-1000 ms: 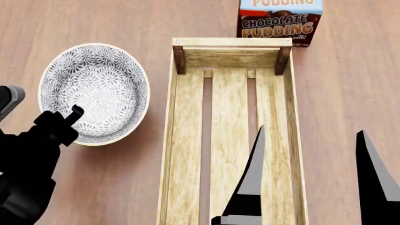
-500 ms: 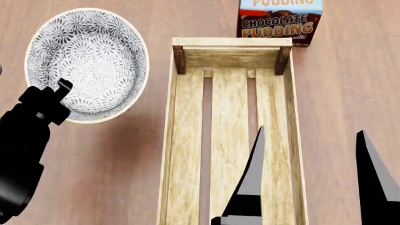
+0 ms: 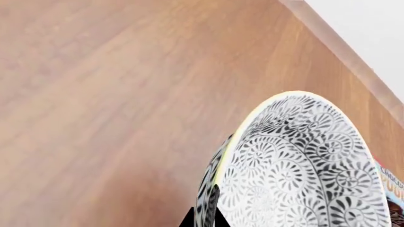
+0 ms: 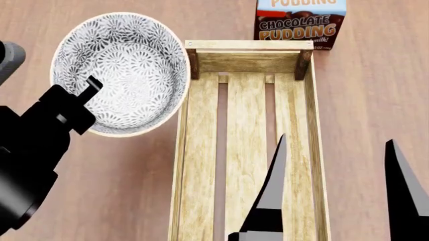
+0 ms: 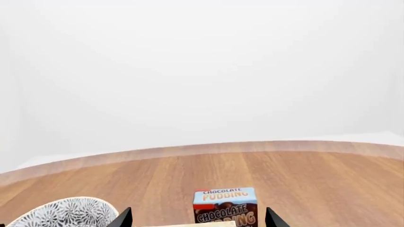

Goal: Pick up the bowl on the left and put it in the tray.

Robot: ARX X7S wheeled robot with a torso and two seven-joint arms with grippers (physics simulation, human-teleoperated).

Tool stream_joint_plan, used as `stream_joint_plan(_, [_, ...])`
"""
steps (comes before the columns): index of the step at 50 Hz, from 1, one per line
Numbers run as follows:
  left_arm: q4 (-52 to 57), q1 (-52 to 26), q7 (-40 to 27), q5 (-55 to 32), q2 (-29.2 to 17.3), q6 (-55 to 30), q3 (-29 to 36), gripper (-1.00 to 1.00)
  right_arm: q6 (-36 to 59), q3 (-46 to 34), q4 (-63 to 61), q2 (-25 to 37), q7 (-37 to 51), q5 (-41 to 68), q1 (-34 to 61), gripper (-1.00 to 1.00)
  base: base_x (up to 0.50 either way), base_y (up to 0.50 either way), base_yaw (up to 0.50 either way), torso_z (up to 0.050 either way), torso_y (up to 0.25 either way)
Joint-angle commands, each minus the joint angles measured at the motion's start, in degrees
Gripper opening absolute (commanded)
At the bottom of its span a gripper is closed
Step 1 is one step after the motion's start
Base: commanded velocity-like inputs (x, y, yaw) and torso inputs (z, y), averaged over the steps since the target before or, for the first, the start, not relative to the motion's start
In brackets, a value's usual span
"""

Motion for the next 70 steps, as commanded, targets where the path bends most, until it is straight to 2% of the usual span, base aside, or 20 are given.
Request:
stream_joint_plan(1, [2.88, -1.69, -7.12, -8.35, 2.78, -2.92, -1.34, -1.00, -0.40, 1.43, -0.43, -0.75, -1.26, -1.05, 0.05, 1.00, 0.00, 0.00, 0.00, 0.000, 0.000])
stream_joint_plan(11, [3.36, -2.61, -12.17, -15.25, 3.82, -2.89, -1.20, -1.00, -0.41, 1.20, -0.49, -0.70, -1.12, -1.13, 0.17, 1.00, 0.00, 0.00, 0.00, 0.000, 0.000])
stream_joint_plan(19, [3.92, -3.94, -16.84, -19.73, 4.14, -3.51, 1.30, -1.00, -0.27, 1.12, -0.75, -0.47, -0.87, -0.98, 0.35, 1.00, 0.00, 0.00, 0.00, 0.000, 0.000])
stream_joint_plan(34, [4.16, -4.01, -19.22, -23.47, 5.03, -0.88, 6.95, -1.00, -0.43, 1.17, -1.13, 0.06, -0.42, -0.61, 0.65, 1.00, 0.00, 0.00, 0.00, 0.000, 0.001])
stream_joint_plan(57, [0.50, -4.52, -16.64, -27.25, 5.02, 7.28, 16.38, -1.00, -1.23, 0.97, -0.99, 0.70, 0.07, -0.45, 0.72, 1.00, 0.00, 0.00, 0.00, 0.000, 0.000])
stream_joint_plan(70, [2.49, -2.57, -12.98, -23.38, 4.86, 13.29, 19.31, -1.00, -1.34, 0.61, -0.95, 0.86, 0.15, -0.34, 0.93, 1.00, 0.00, 0.00, 0.00, 0.000, 0.001])
